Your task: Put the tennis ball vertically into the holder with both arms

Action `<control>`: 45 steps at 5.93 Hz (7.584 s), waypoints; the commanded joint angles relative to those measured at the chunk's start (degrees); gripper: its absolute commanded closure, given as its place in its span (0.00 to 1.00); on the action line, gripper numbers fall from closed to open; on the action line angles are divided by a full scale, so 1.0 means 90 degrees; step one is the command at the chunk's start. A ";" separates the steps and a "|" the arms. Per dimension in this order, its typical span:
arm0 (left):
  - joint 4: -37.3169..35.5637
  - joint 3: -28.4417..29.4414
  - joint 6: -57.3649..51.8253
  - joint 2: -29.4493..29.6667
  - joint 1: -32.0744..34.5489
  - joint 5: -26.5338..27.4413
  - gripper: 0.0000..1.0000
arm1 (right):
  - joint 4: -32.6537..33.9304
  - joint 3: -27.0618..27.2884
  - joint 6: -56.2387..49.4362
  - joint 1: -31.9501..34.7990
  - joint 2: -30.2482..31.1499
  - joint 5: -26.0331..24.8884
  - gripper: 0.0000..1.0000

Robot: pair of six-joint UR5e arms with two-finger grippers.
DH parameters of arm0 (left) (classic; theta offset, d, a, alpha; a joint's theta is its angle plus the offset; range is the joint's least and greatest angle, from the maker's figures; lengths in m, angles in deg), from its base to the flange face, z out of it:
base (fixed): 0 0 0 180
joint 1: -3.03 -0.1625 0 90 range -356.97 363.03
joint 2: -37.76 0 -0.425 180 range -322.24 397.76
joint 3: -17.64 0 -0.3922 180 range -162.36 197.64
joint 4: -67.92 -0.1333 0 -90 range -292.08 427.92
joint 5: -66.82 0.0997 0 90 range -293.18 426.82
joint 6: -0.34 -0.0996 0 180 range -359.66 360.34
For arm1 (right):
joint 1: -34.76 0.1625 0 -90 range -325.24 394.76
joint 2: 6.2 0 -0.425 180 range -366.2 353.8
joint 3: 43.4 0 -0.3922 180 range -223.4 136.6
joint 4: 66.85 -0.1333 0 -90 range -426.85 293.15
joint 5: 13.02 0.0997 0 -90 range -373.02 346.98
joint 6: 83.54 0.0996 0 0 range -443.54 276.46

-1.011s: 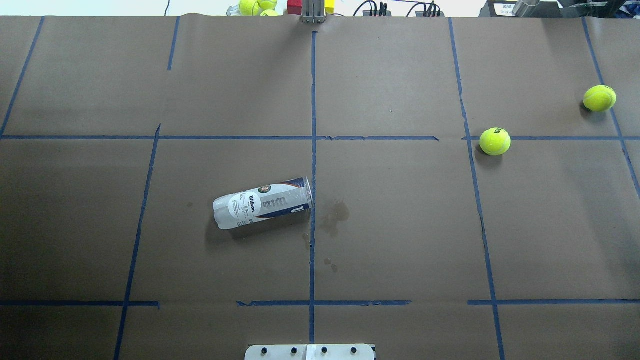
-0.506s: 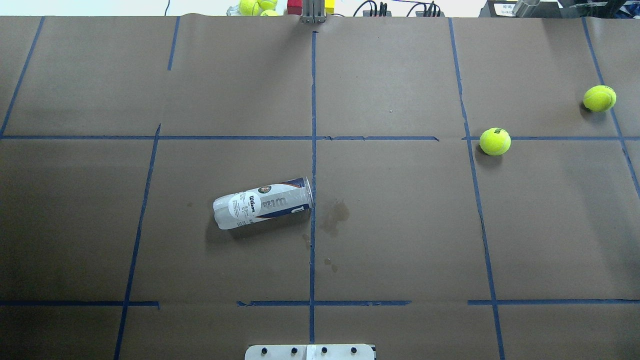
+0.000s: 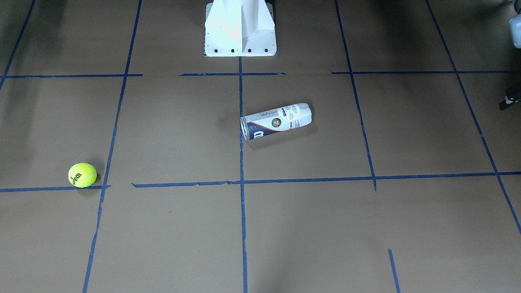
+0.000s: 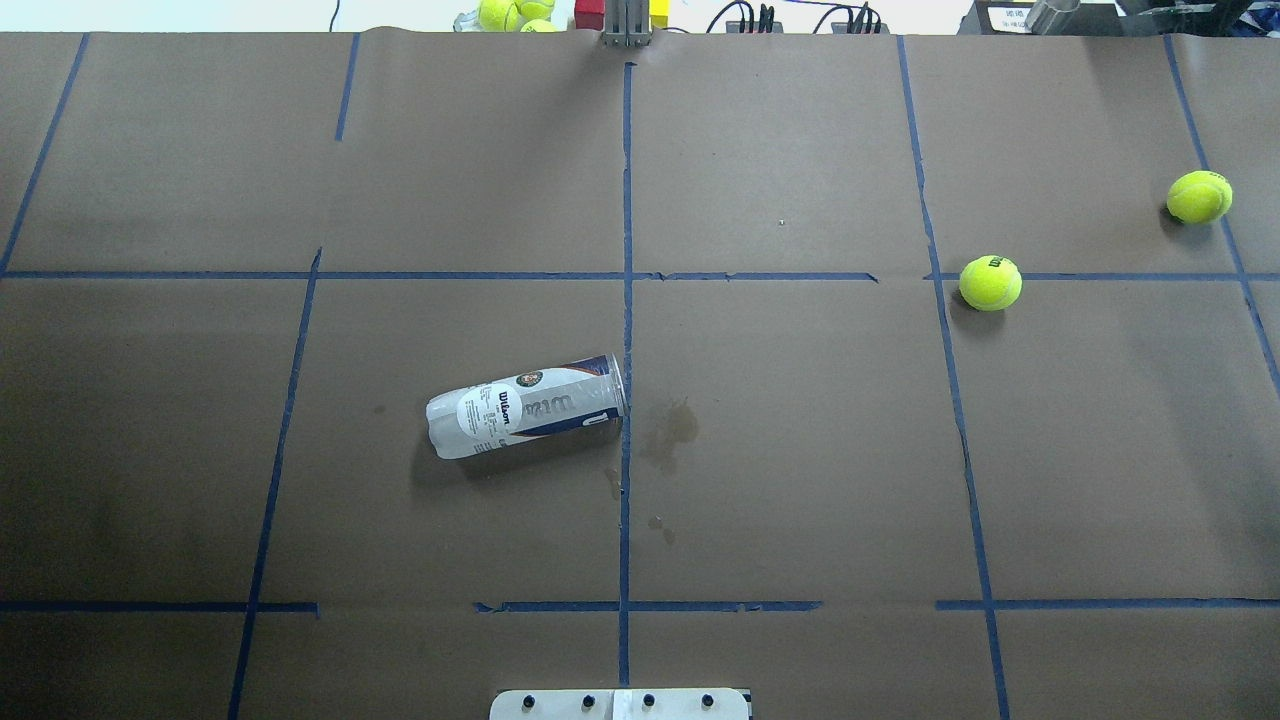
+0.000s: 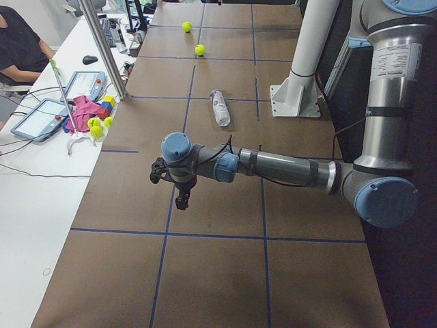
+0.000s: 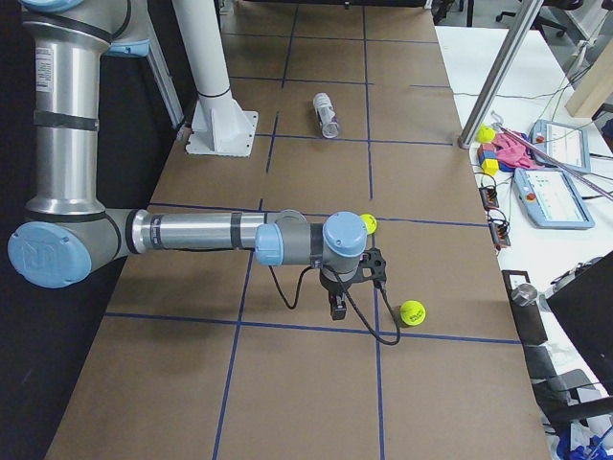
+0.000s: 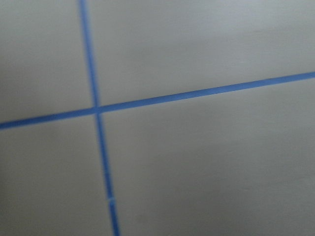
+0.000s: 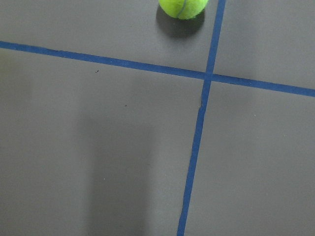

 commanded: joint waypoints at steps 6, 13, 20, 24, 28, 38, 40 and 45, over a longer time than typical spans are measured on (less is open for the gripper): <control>0.0021 -0.0451 0.0641 0.3608 -0.4538 0.1942 0.00 | -0.0029 0.0022 0.0000 -0.0001 0.0023 0.0262 0.00; -0.2488 0.2084 -0.1662 0.6412 -0.5461 0.3762 0.00 | -0.0049 0.0061 -0.0010 -0.0050 0.0004 0.0252 0.00; -0.2794 0.2255 -0.1375 0.6427 -0.5959 0.4535 0.00 | -0.0049 0.0061 0.0000 -0.0050 0.0013 0.0233 0.00; -0.2148 0.2323 -0.0971 0.6181 -0.5969 0.4534 0.00 | -0.0039 0.0061 0.0000 -0.0050 0.0013 0.0233 0.00; -0.2022 0.2421 -0.1000 0.6132 -0.6008 0.4544 0.00 | -0.0039 0.0061 0.0000 -0.0050 0.0013 0.0243 0.00; 0.1945 0.1191 0.0827 0.5335 -0.5326 0.4574 0.34 | -0.1287 -0.0124 0.0009 -0.0050 0.0082 0.0428 0.00; 0.4783 0.1230 0.2033 0.4864 -0.5198 0.4583 0.34 | -0.1309 0.0031 0.0242 -0.0099 -0.0151 0.0418 0.00; 0.8908 0.2243 0.2320 0.4052 -0.5391 0.5324 0.33 | -0.1367 0.0755 0.3991 -0.2477 -0.1450 -0.1462 0.00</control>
